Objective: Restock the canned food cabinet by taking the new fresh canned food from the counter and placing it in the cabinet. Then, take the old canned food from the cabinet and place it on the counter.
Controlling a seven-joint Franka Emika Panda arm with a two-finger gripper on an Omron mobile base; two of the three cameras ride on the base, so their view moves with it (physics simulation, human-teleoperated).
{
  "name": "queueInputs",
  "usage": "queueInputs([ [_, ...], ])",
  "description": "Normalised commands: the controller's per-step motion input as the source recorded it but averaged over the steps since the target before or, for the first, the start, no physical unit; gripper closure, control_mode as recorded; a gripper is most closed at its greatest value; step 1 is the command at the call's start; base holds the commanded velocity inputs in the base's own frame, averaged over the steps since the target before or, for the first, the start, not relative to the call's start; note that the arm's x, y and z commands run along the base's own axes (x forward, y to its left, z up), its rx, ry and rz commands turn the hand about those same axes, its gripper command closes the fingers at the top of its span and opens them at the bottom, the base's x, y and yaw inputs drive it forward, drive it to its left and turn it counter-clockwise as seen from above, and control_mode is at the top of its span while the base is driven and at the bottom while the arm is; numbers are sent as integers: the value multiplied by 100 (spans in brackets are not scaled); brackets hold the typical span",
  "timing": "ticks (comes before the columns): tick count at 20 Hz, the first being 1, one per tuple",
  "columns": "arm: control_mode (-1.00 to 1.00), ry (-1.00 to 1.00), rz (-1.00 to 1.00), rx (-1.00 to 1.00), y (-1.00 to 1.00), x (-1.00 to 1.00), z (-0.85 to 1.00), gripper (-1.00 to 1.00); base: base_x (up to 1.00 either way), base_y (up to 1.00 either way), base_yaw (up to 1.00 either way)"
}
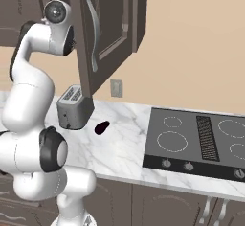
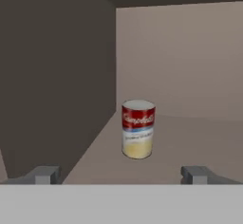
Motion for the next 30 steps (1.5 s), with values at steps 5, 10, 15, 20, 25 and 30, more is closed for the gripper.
queueInputs([
  [5,-100,14,-3,0,0,19,0,-100,0,0,0],
  [10,-100,15,-5,0,-4,14,0,-100,0,0,0],
  [15,-100,4,-1,-1,0,25,-14,-100,0,0,0],
  [20,-100,0,0,-1,0,32,-32,-100,0,0,0],
  [25,-100,0,0,0,0,43,-19,-100,0,0,0],
  [30,-100,0,0,0,0,54,-7,-100,0,0,0],
])
